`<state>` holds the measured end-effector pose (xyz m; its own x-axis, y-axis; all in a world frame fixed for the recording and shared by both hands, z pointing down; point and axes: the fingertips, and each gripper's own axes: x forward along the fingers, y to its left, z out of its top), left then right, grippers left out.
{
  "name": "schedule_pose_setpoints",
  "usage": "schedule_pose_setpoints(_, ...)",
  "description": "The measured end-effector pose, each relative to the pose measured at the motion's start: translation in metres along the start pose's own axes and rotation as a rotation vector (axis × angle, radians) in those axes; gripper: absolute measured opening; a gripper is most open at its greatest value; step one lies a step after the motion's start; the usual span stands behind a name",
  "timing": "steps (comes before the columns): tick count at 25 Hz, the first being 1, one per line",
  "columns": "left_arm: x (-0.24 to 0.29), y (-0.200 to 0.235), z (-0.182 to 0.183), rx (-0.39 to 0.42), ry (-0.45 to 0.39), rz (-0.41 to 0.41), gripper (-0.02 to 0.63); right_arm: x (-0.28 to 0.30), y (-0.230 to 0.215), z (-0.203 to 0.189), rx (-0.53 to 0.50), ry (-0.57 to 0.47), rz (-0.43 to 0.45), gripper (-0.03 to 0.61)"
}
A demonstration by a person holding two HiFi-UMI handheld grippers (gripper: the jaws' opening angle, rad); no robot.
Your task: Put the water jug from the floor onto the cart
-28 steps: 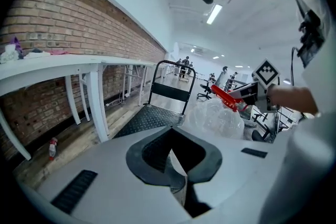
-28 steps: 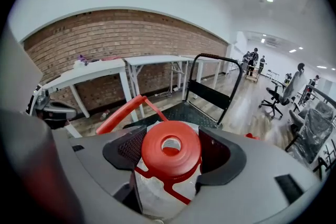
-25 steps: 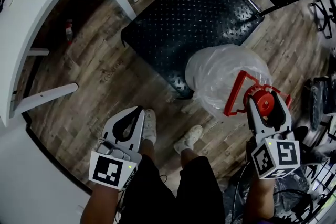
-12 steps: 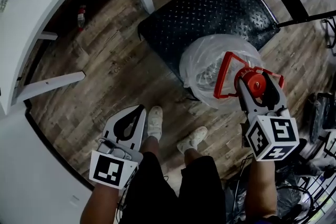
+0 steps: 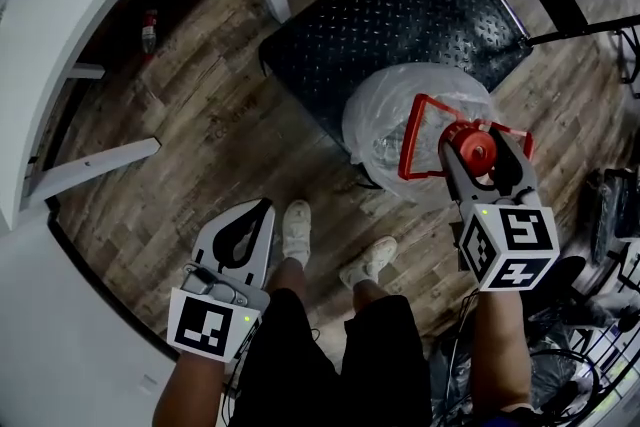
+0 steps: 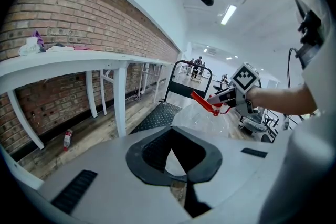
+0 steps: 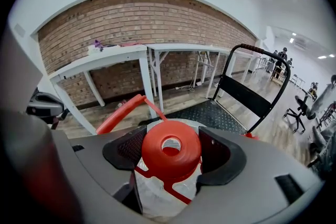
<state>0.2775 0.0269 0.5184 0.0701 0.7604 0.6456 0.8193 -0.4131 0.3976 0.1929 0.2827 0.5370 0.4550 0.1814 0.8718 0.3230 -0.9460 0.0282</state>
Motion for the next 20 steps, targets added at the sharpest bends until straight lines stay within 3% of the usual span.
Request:
schedule_pose_setpoints(9, -0.001, -0.005, 0.003, 0.016, -0.013, -0.018, -0.002, 0.004, -0.006, -0.008, 0.038, 0.007, -0.014, 0.313)
schedule_pose_setpoints(13, -0.003, -0.011, 0.006, 0.027, -0.003, -0.024, -0.002, -0.007, -0.019, -0.005, 0.07, -0.039, -0.043, 0.314)
schedule_pose_setpoints(20, -0.001, -0.021, 0.019, 0.045, -0.024, -0.029, -0.002, -0.036, -0.014, 0.01, 0.033, -0.129, -0.037, 0.314)
